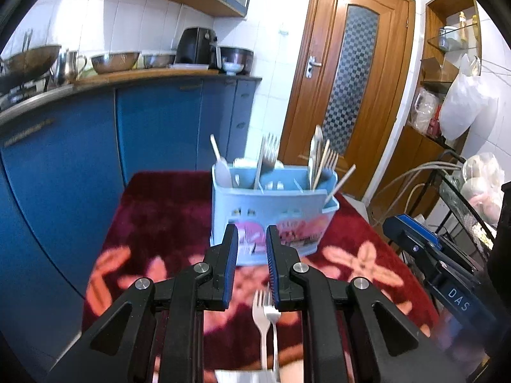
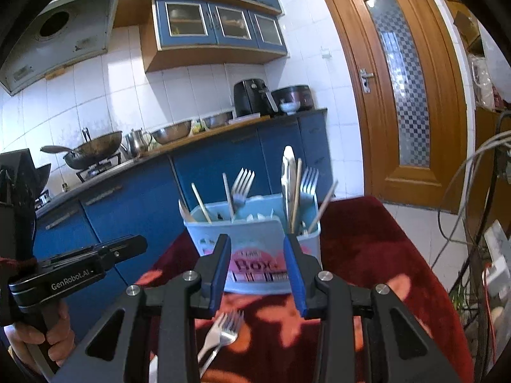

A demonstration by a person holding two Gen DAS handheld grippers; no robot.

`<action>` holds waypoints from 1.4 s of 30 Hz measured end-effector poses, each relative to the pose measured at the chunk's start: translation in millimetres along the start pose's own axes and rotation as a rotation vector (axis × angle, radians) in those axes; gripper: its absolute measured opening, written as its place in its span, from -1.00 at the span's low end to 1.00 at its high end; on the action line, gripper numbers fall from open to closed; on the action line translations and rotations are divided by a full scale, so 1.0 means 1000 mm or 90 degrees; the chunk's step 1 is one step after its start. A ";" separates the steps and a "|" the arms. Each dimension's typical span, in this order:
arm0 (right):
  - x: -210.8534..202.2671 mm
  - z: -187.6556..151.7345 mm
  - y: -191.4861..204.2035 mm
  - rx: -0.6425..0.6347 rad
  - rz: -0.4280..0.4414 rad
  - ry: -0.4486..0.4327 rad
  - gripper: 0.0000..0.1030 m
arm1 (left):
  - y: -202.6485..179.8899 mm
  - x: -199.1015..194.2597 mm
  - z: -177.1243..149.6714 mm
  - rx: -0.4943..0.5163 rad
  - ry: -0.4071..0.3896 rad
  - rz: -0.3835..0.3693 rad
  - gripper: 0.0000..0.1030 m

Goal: Organize utensils
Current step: 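Move both tools back down to the remaining forks on the napkin, then grasp a silver fork with the right tool while the left tool grasps the wooden fork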

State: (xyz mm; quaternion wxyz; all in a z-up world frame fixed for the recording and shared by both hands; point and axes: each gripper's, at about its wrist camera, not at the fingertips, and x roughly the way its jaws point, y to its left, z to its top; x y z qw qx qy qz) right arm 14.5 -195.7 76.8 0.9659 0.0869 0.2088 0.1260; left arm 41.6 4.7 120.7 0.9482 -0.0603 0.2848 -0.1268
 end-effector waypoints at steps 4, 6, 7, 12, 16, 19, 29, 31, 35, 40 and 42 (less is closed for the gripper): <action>0.003 -0.014 -0.002 0.007 -0.003 0.030 -0.28 | 0.006 0.008 -0.018 -0.013 0.034 0.002 -0.68; 0.006 -0.022 -0.002 0.011 -0.005 0.044 -0.28 | 0.008 0.012 -0.025 -0.019 0.047 0.004 -0.68; 0.007 -0.026 -0.002 0.013 -0.006 0.053 -0.28 | 0.010 0.014 -0.029 -0.021 0.053 0.006 -0.68; 0.016 -0.042 -0.001 0.027 -0.007 0.090 -0.28 | 0.024 0.020 -0.044 -0.036 0.080 0.024 -0.68; 0.025 -0.053 0.001 0.036 -0.008 0.124 -0.28 | 0.035 0.021 -0.052 -0.047 0.093 0.035 -0.68; 0.033 -0.062 0.005 0.043 -0.006 0.149 -0.28 | 0.041 0.023 -0.058 -0.051 0.104 0.041 -0.68; 0.057 -0.090 0.023 0.042 -0.001 0.224 -0.28 | 0.056 0.026 -0.072 -0.056 0.118 0.056 -0.68; 0.061 -0.095 0.026 0.044 0.002 0.238 -0.28 | 0.059 0.025 -0.073 -0.059 0.118 0.059 -0.68; 0.068 -0.102 0.032 0.050 0.007 0.262 -0.28 | 0.071 0.022 -0.076 -0.074 0.118 0.066 -0.68; 0.073 -0.108 0.043 0.040 0.011 0.280 -0.28 | 0.081 0.019 -0.078 -0.091 0.115 0.068 -0.68; 0.076 -0.110 0.047 0.031 0.008 0.289 -0.35 | 0.084 0.018 -0.079 -0.097 0.114 0.066 -0.68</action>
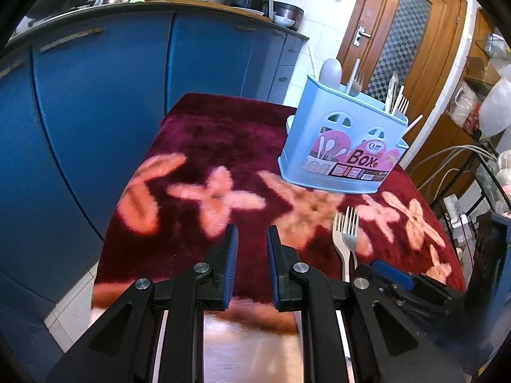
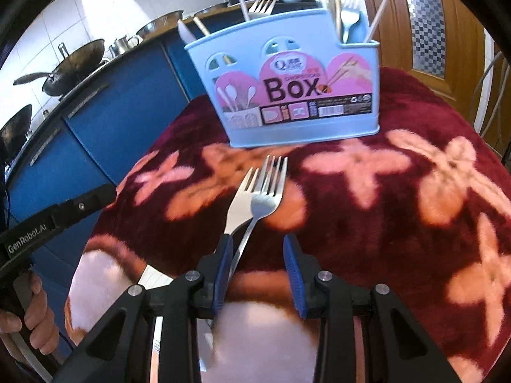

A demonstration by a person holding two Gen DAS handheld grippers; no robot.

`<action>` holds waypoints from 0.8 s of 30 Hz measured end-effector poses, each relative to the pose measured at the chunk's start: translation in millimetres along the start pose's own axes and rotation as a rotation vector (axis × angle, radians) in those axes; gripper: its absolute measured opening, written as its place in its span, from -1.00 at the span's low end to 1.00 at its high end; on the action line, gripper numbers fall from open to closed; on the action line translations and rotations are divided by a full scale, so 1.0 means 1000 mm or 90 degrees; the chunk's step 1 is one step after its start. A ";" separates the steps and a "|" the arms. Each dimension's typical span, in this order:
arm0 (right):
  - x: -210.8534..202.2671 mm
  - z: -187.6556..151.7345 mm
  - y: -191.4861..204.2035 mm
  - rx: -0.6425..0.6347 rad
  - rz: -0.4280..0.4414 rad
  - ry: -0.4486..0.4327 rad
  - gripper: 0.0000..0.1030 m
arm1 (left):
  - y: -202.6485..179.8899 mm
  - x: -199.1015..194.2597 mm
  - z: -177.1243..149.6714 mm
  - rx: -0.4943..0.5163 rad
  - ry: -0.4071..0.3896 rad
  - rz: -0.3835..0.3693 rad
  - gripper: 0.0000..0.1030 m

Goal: Organize utensils
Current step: 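Grasp a silver fork with the right tool while the left tool grasps the wooden fork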

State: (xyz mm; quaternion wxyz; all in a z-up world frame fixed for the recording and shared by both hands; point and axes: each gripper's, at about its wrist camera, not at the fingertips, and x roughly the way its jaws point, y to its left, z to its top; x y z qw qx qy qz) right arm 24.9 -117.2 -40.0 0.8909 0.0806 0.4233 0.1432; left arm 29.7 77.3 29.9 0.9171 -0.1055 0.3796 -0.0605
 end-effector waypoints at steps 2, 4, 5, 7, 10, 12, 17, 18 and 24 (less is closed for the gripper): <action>0.003 0.000 0.003 -0.007 -0.008 0.006 -0.47 | 0.001 0.000 0.000 -0.002 -0.001 -0.002 -0.68; 0.004 0.001 0.005 -0.013 -0.013 0.009 -0.50 | 0.002 0.000 -0.001 -0.003 -0.001 -0.003 -0.68; 0.005 0.001 0.006 -0.016 -0.016 0.012 -0.53 | 0.002 0.000 -0.001 -0.004 -0.001 -0.005 -0.68; 0.007 0.001 0.008 -0.020 -0.023 0.018 -0.57 | 0.003 0.000 -0.001 -0.004 0.000 -0.006 -0.68; 0.010 0.005 0.010 -0.026 -0.035 0.041 -0.59 | 0.003 0.001 -0.002 -0.004 0.001 -0.007 -0.68; 0.014 0.010 0.009 -0.018 -0.038 0.065 -0.59 | 0.001 0.001 -0.002 -0.003 0.002 -0.007 -0.68; 0.020 0.017 0.006 -0.007 -0.045 0.079 -0.75 | -0.003 -0.001 -0.002 0.001 0.000 -0.010 -0.68; 0.019 0.017 0.005 -0.005 -0.044 0.078 -0.77 | -0.004 -0.001 -0.002 0.002 0.000 -0.010 -0.68; 0.012 0.018 -0.009 0.011 -0.043 0.062 -0.90 | -0.008 0.000 -0.002 0.006 0.005 -0.011 -0.68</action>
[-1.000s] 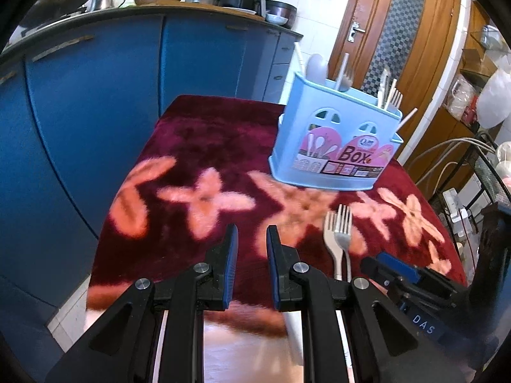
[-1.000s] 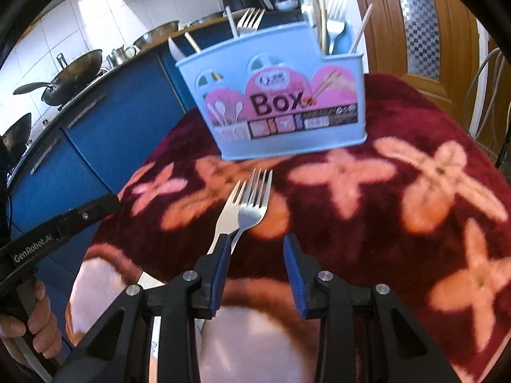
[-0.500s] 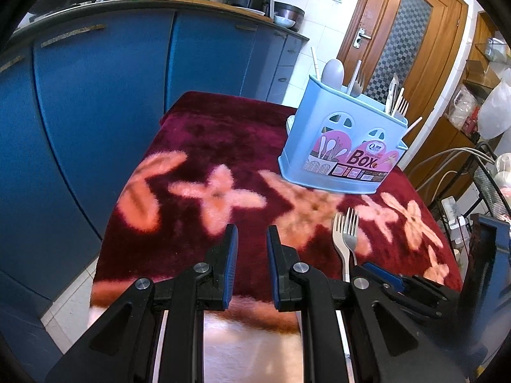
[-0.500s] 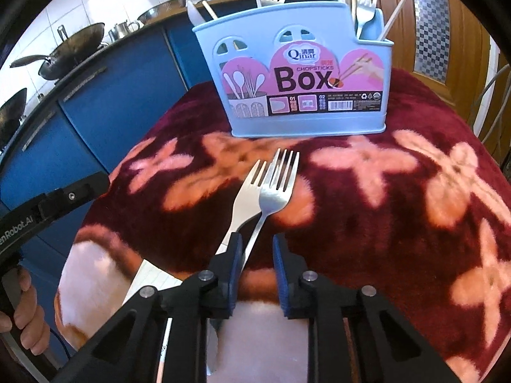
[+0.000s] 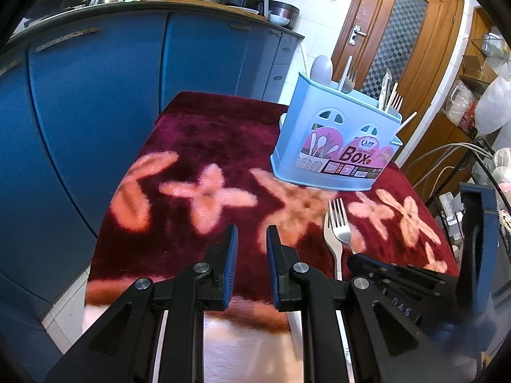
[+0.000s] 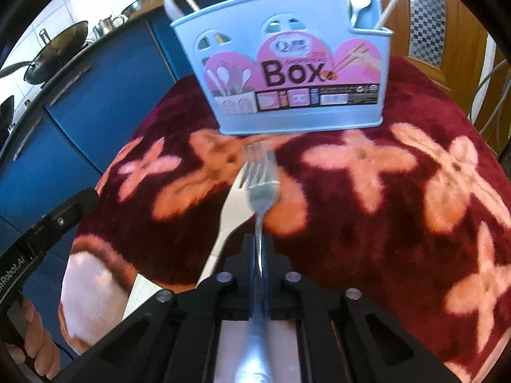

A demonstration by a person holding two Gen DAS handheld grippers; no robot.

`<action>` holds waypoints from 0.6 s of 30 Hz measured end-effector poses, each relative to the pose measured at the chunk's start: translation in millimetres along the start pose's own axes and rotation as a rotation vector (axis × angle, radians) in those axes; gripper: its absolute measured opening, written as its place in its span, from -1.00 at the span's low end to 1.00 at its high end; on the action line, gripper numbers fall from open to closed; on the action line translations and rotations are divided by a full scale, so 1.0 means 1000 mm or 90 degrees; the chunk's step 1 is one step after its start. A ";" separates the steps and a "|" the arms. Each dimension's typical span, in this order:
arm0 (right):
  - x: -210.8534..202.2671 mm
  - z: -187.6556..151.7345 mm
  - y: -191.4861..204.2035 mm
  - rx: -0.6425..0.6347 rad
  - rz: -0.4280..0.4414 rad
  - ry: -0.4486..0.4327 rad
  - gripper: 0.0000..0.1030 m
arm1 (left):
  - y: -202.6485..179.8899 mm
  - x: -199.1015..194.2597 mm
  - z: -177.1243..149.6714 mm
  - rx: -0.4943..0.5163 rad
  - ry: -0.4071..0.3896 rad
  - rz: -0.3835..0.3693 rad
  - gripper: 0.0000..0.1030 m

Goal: Organize utensils
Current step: 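Grasp a silver fork with the right tool while the left tool grasps the wooden fork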

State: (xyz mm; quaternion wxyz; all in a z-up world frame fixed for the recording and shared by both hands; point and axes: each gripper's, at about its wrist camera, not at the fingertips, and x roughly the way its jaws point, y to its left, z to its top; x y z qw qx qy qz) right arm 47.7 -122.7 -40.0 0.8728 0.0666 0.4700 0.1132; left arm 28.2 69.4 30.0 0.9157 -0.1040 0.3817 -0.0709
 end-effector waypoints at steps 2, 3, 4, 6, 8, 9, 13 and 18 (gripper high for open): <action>-0.002 0.001 -0.007 0.003 -0.007 -0.003 -0.90 | -0.002 0.001 0.000 0.001 0.003 -0.001 -0.68; -0.003 0.002 -0.012 0.006 -0.014 -0.006 -0.90 | -0.003 0.002 0.000 0.002 0.005 -0.002 -0.68; -0.005 0.002 -0.017 0.010 -0.021 -0.011 -0.90 | -0.005 0.003 -0.001 0.004 0.006 -0.003 -0.68; -0.008 0.004 -0.025 0.015 -0.033 -0.017 -0.90 | -0.010 0.005 0.000 0.011 0.013 -0.009 -0.68; -0.009 0.005 -0.035 0.023 -0.042 -0.016 -0.90 | -0.017 0.007 0.000 0.022 0.019 -0.013 -0.68; -0.010 0.005 -0.040 0.026 -0.048 -0.015 -0.90 | -0.020 0.007 0.000 0.026 0.021 -0.015 -0.68; -0.016 0.004 -0.062 0.042 -0.065 -0.014 -0.90 | -0.037 0.017 -0.003 0.047 0.055 -0.036 -0.68; -0.021 0.001 -0.083 0.058 -0.056 -0.011 -0.90 | -0.056 0.028 -0.006 0.067 0.087 -0.059 -0.68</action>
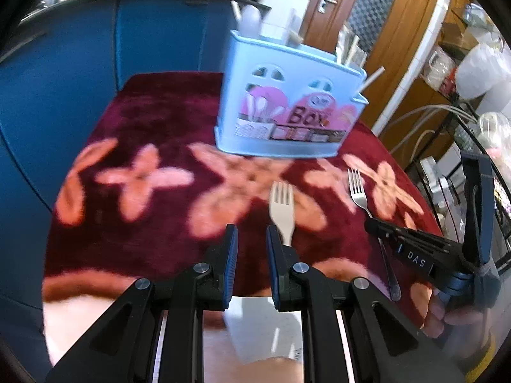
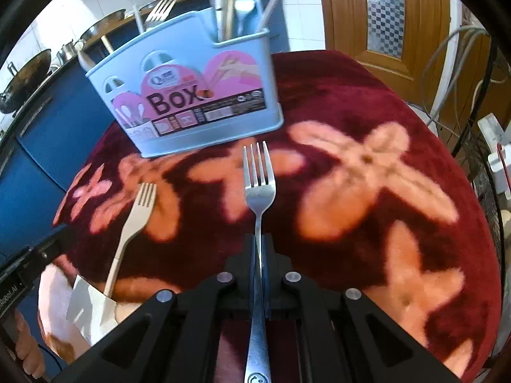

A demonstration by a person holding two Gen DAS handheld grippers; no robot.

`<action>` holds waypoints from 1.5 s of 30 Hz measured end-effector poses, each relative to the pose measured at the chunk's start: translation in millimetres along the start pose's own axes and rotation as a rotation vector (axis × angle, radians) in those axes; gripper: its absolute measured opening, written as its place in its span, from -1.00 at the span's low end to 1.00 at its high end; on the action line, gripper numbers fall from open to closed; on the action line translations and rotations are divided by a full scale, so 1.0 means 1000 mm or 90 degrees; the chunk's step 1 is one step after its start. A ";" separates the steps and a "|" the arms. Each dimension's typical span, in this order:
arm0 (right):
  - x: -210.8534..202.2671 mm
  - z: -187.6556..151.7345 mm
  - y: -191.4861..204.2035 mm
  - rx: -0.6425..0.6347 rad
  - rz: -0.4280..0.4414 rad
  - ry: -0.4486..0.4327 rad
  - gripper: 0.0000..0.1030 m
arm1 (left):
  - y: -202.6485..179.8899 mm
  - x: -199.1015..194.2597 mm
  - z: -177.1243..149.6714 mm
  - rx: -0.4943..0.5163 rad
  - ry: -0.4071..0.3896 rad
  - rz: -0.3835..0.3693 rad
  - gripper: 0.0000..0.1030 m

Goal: Organize utensils
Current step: 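Grasp a silver fork with the right tool while the left tool grasps the wooden fork, then lift the silver fork toward the blue box with the right tool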

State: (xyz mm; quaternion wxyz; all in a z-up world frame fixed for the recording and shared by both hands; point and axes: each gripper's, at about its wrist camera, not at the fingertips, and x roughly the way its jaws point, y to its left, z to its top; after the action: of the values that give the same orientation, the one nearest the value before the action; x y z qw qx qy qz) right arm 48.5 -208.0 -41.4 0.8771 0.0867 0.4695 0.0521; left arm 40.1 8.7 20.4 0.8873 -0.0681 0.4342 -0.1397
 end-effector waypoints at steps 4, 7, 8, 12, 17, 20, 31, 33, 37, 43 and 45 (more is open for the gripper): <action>0.003 0.003 -0.001 -0.019 0.011 0.012 -0.90 | -0.008 0.009 0.002 0.012 0.024 -0.005 -0.68; 0.006 0.008 0.000 -0.036 0.017 0.026 -0.90 | -0.014 0.021 0.005 0.027 0.062 -0.006 -0.68; 0.007 0.010 0.000 -0.040 0.020 0.031 -0.89 | -0.017 0.025 0.006 0.031 0.076 -0.007 -0.68; 0.010 0.016 -0.001 -0.050 0.030 0.052 -0.88 | -0.025 0.036 0.009 0.049 0.117 -0.013 -0.68; 0.015 0.023 0.002 -0.073 0.031 0.070 -0.87 | -0.036 0.051 0.009 0.075 0.155 -0.002 -0.68; 0.019 0.026 0.003 -0.081 0.033 0.076 -0.86 | -0.037 0.059 0.011 0.074 0.161 0.006 -0.68; 0.014 0.026 -0.002 -0.089 0.066 0.051 -0.90 | -0.030 0.061 0.023 0.034 0.133 -0.025 -0.85; 0.005 0.024 -0.006 -0.080 0.085 0.030 -0.90 | -0.031 0.054 0.025 0.028 0.110 -0.038 -0.86; -0.018 0.023 -0.005 -0.072 0.115 -0.032 -0.90 | -0.036 0.030 0.033 0.030 0.044 -0.053 -0.86; -0.050 0.024 0.004 -0.067 0.148 -0.128 -0.90 | -0.040 -0.009 0.045 0.032 -0.058 -0.068 -0.87; -0.061 0.025 0.007 -0.069 0.151 -0.162 -0.90 | -0.042 -0.022 0.049 0.033 -0.091 -0.068 -0.87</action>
State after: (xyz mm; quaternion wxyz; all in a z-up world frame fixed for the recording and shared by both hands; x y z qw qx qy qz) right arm 35.7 -214.4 23.4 0.9204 0.0998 0.3378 0.1695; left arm 58.2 -24.3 76.6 0.9087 -0.0783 0.3616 -0.1930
